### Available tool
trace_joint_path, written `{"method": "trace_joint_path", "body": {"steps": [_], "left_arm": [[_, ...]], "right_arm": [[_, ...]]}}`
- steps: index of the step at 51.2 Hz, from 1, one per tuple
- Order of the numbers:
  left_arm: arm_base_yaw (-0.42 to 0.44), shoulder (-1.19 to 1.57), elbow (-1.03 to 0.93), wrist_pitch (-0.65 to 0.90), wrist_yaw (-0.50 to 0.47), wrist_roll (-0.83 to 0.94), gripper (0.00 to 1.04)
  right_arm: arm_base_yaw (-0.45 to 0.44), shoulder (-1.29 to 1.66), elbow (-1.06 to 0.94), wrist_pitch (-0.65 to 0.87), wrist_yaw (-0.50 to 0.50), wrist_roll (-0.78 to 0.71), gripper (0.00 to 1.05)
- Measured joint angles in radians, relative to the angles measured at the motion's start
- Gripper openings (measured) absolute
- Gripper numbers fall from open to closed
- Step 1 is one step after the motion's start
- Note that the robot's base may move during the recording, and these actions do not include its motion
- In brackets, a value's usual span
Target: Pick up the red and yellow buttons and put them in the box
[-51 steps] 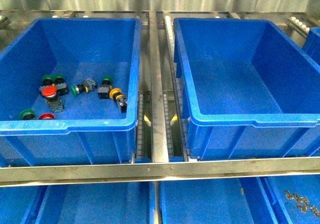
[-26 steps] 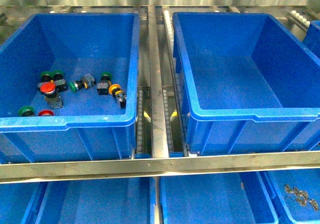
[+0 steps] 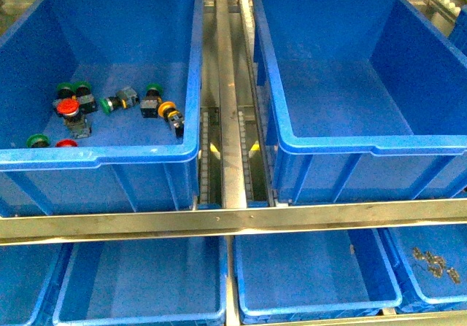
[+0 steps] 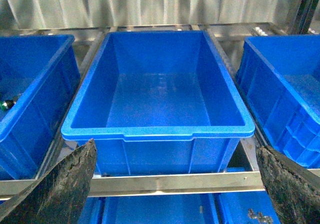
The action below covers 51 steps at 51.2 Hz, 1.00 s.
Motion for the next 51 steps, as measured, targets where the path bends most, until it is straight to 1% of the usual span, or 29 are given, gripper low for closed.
{"method": "trace_joint_path", "body": {"steps": [4,12,26,36,44,51], "left_arm": [[0.000,0.105,0.066,0.013,-0.005,0.003,0.97],[-0.018,0.325,0.210,0.040,-0.066,0.008,0.97],[-0.092,0.661,0.473,0.053,-0.137,0.040,0.97],[-0.130,0.815,0.636,0.027,-0.180,0.058,0.97],[-0.130,0.889,0.727,-0.002,-0.216,0.063,0.97],[-0.114,0.978,0.819,-0.070,-0.224,0.055,0.97]], "right_arm": [[0.000,0.000,0.000,0.000,0.000,0.000,0.97],[0.000,0.000,0.000,0.000,0.000,0.000,0.97],[0.000,0.000,0.000,0.000,0.000,0.000,0.97],[0.000,0.000,0.000,0.000,0.000,0.000,0.97],[0.000,0.000,0.000,0.000,0.000,0.000,0.97],[0.000,0.000,0.000,0.000,0.000,0.000,0.97]]}}
